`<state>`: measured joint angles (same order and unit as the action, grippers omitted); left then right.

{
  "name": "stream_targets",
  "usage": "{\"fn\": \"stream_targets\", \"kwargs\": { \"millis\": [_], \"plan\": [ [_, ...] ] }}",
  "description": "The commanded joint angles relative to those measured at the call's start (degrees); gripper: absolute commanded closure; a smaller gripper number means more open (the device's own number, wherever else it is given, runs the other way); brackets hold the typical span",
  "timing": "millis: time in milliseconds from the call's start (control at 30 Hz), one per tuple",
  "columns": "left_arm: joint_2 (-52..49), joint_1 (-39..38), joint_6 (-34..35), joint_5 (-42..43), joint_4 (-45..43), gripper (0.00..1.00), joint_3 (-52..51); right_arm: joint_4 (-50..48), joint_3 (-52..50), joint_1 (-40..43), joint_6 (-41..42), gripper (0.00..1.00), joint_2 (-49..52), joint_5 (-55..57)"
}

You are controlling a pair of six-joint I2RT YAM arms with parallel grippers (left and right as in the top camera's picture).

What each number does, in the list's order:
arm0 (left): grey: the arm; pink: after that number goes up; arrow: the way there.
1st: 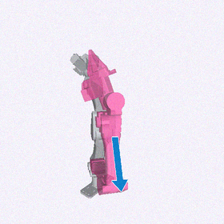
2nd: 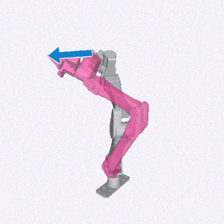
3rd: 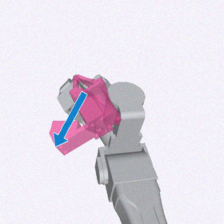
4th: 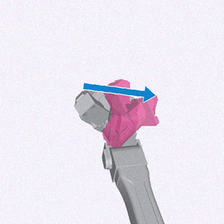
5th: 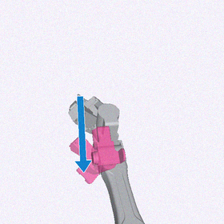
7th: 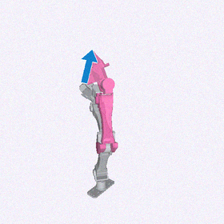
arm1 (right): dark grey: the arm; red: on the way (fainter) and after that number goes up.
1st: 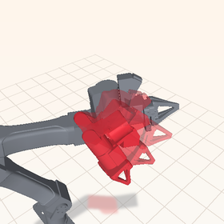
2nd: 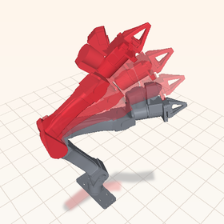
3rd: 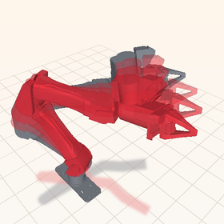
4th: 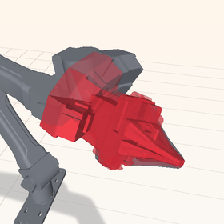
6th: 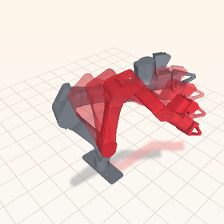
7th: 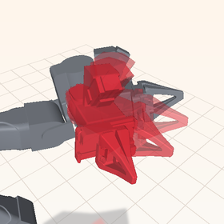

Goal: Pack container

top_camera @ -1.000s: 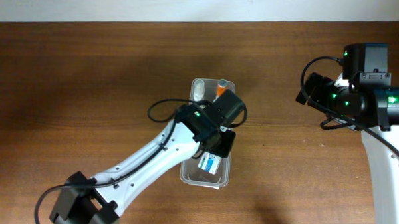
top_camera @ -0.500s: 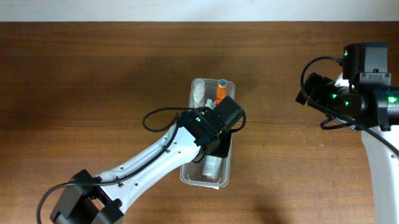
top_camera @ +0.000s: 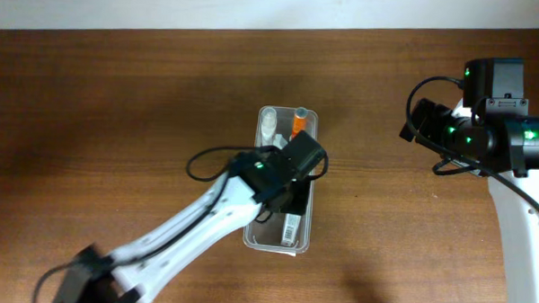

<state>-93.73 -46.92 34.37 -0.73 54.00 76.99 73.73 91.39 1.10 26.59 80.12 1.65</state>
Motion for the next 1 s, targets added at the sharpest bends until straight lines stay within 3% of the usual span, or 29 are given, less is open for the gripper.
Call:
{"fn": "stream_targets", "kwargs": {
  "millis": [0,67,167,400,633,967],
  "plan": [
    [10.3,1.1,-3.9,-4.4,1.9,0.39,4.7,0.0,0.7,0.4,0.0,0.02,0.1,0.3],
    [14.3,3.2,-4.3,-9.0,3.9,0.30,5.2,0.0,0.7,0.4,0.0,0.02,0.1,0.3],
    [20.0,9.1,-5.4,-15.4,7.2,0.07,5.2,0.0,0.7,0.4,0.0,0.02,0.1,0.3],
    [27.9,29.4,-16.2,-17.1,11.1,0.01,5.2,0.0,0.7,0.4,0.0,0.02,0.1,0.3],
    [29.3,45.0,-16.7,-17.1,14.5,0.01,5.2,0.0,0.7,0.4,0.0,0.02,0.1,0.3],
    [28.7,49.1,-16.7,-17.1,16.6,0.01,5.2,0.0,0.7,0.4,0.0,0.02,0.1,0.3]
  ]
}}
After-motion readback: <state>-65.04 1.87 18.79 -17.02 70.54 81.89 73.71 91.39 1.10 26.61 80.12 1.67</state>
